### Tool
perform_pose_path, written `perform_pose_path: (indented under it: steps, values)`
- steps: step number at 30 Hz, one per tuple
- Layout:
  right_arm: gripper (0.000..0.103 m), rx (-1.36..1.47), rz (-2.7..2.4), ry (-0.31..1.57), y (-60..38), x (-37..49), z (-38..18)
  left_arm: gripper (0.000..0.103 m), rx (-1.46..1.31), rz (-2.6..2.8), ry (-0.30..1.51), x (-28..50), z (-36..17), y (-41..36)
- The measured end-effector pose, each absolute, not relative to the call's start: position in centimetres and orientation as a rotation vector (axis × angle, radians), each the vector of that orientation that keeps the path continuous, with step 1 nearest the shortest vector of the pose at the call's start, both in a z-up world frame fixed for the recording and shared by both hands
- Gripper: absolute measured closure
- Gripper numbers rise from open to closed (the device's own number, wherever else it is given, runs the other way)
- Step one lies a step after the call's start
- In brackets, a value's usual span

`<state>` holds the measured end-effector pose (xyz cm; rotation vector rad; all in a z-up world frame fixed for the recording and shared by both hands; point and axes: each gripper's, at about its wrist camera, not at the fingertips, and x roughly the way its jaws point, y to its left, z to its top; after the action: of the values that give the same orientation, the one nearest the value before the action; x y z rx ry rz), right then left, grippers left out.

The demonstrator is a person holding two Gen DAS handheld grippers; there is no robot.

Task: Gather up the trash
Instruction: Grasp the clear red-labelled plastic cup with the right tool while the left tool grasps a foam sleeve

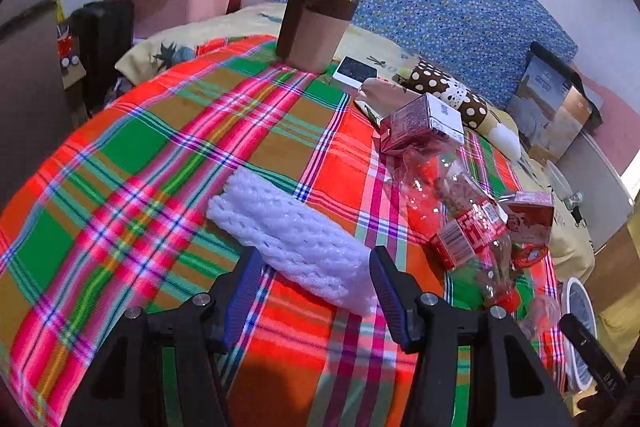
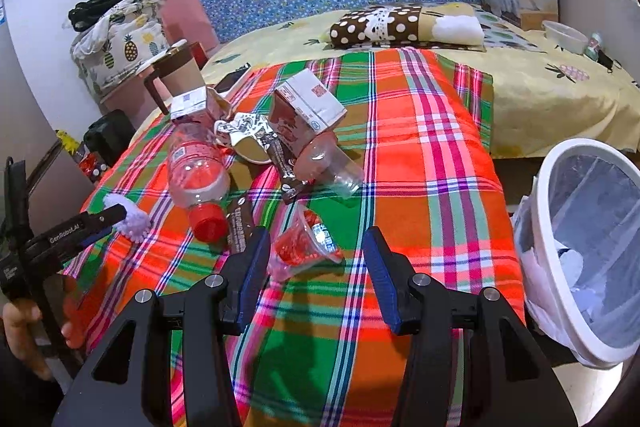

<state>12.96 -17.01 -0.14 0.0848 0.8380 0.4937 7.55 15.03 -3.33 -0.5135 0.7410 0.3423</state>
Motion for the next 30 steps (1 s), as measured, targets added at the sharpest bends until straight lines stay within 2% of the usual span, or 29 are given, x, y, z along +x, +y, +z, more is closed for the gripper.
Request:
perform_pose_path:
  steps: [9,10,11,13,14,16,18,23,30]
  values:
    - [0.053,0.075,0.503,0.897,-16.0,13.7,-1.1,0.047,-0.467,0.365,0.78,10.9,-3.5,14.6]
    - [0.057,0.07,0.508,0.893,-15.9,13.5,-1.1,0.047,-0.462,0.367,0.782,11.1,-3.6,14.6]
    - [0.067,0.064,0.515,0.889,-15.8,13.4,-1.0,0.047,-0.457,0.371,0.786,11.4,-3.7,14.6]
    - [0.072,0.053,0.521,0.876,-15.6,13.1,-0.8,0.047,-0.452,0.377,0.79,11.6,-3.8,14.6]
    - [0.083,0.045,0.521,0.87,-15.5,13.1,-0.7,0.047,-0.448,0.38,0.797,11.8,-4.0,14.7]
    - [0.094,0.037,0.528,0.873,-15.5,13.0,-0.7,0.047,-0.444,0.381,0.813,12.1,-4.4,14.8]
    - [0.095,0.037,0.529,0.883,-15.5,13.1,-1.0,0.049,-0.426,0.382,0.814,12.2,-4.4,14.8]
    - [0.096,0.053,0.53,0.875,-15.8,13.0,-0.8,0.07,-0.422,0.366,0.803,11.9,-4.2,15.2]
    - [0.096,0.081,0.526,0.85,-16.7,12.5,-0.3,0.076,-0.371,0.311,0.76,9.9,-2.8,13.8]
